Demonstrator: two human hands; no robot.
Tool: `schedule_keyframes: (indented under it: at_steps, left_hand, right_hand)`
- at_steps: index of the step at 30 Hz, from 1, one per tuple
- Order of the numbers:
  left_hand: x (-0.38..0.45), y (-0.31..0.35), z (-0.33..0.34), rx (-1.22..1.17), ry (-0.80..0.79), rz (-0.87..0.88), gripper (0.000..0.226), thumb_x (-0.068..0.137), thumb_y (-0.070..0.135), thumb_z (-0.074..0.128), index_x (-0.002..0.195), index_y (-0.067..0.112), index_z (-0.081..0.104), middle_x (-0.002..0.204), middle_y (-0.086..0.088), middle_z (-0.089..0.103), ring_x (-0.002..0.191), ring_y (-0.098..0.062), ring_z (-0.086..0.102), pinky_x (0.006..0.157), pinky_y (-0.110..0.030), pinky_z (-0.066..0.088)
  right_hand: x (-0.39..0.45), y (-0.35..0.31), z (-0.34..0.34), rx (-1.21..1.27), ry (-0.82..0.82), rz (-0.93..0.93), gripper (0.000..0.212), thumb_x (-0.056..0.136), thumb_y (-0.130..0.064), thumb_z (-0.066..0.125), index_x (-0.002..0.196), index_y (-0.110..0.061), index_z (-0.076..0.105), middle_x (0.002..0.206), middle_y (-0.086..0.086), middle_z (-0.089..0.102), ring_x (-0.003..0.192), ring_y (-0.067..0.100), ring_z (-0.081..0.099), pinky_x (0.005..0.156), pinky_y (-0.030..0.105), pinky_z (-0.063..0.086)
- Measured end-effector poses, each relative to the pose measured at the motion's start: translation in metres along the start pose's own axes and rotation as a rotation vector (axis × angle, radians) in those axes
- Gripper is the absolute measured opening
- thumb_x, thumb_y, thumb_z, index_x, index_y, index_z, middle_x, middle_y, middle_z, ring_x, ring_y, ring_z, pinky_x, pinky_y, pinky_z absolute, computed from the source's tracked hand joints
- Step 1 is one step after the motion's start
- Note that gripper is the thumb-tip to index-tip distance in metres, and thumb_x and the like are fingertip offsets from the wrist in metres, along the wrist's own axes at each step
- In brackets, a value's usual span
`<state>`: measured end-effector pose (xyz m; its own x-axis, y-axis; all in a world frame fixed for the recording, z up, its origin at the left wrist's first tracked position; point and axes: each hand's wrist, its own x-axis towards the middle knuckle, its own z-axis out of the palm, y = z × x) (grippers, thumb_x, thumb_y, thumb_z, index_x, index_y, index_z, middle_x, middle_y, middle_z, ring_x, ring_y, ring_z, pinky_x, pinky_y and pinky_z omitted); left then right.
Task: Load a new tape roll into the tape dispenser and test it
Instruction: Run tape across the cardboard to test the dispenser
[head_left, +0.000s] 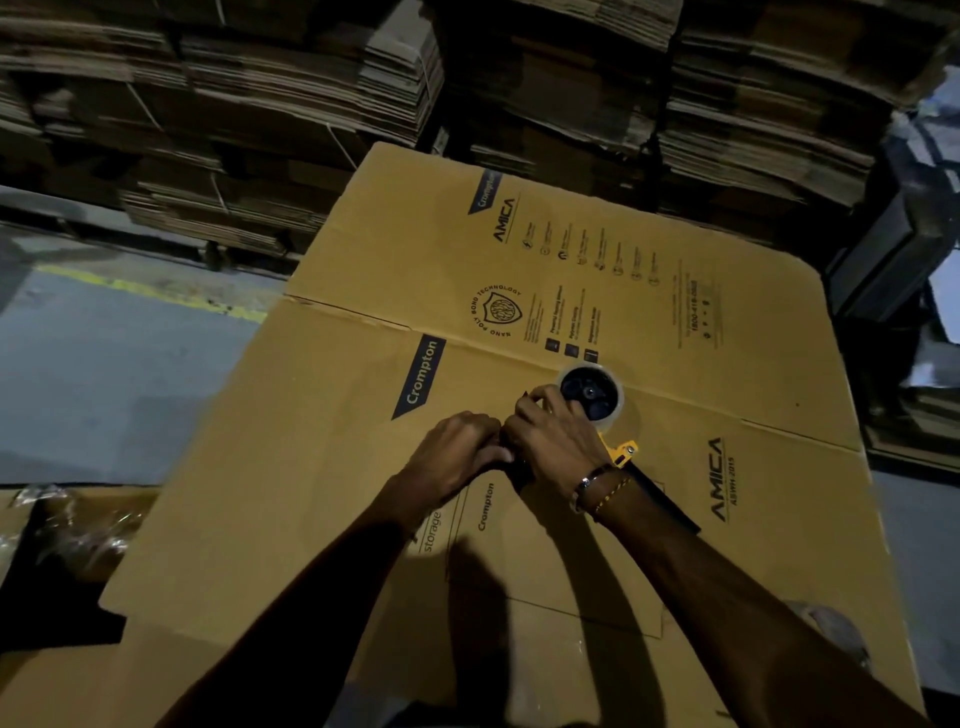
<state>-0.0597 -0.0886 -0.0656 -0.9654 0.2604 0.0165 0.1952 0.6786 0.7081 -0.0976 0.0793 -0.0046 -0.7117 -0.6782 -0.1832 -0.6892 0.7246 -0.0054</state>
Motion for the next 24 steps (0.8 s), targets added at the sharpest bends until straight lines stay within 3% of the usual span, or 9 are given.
schedule_keyframes:
  at_steps: [4, 9, 15, 19, 24]
  left_hand:
    - [0.000, -0.002, -0.011, -0.203, -0.105, -0.028, 0.026, 0.092, 0.042, 0.059, 0.097, 0.017, 0.066, 0.091, 0.002, 0.066, 0.083, -0.010, 0.059, 0.070, -0.029, 0.047]
    - [0.001, -0.012, -0.016, -0.515, -0.134, -0.107, 0.019, 0.098, 0.019, 0.055, 0.106, 0.015, 0.072, 0.102, 0.000, 0.072, 0.097, -0.010, 0.067, 0.083, -0.024, 0.053]
    - [0.008, -0.010, -0.020, -0.805, -0.275, -0.294, 0.019, 0.090, 0.002, 0.063, 0.096, 0.015, 0.075, 0.097, -0.002, 0.075, 0.095, -0.013, 0.069, 0.087, -0.025, 0.052]
    - [0.010, -0.008, -0.022, -0.754, -0.303, -0.311, 0.015, 0.087, 0.001, 0.065, 0.096, 0.012, 0.072, 0.095, -0.002, 0.072, 0.089, -0.002, 0.068, 0.079, -0.015, 0.051]
    - [0.013, -0.007, -0.017, -0.730, -0.270, -0.320, 0.013, 0.084, 0.003, 0.070, 0.094, 0.010, 0.074, 0.101, -0.010, 0.072, 0.094, -0.013, 0.069, 0.083, -0.021, 0.053]
  right_hand:
    - [-0.003, 0.003, 0.000, -0.013, 0.006, -0.023, 0.029, 0.087, -0.024, 0.064, 0.116, -0.017, 0.061, 0.122, 0.007, 0.058, 0.126, 0.035, 0.042, 0.079, 0.047, 0.044]
    - [-0.005, 0.003, -0.001, 0.008, 0.001, -0.030, 0.032, 0.085, -0.027, 0.061, 0.117, -0.021, 0.060, 0.119, 0.008, 0.060, 0.123, 0.038, 0.047, 0.074, 0.047, 0.048]
    - [-0.006, 0.004, 0.000, -0.010, 0.027, -0.043, 0.027, 0.080, -0.034, 0.059, 0.104, -0.022, 0.062, 0.108, 0.006, 0.062, 0.114, 0.037, 0.053, 0.063, 0.044, 0.050]
    - [-0.006, 0.006, 0.001, 0.018, 0.030, -0.052, 0.030, 0.075, -0.025, 0.073, 0.102, -0.020, 0.063, 0.104, 0.007, 0.063, 0.110, 0.039, 0.057, 0.058, 0.044, 0.053]
    - [-0.007, 0.006, 0.002, 0.071, 0.051, -0.064, 0.042, 0.074, -0.021, 0.078, 0.108, -0.024, 0.054, 0.105, 0.009, 0.062, 0.111, 0.040, 0.056, 0.059, 0.046, 0.055]
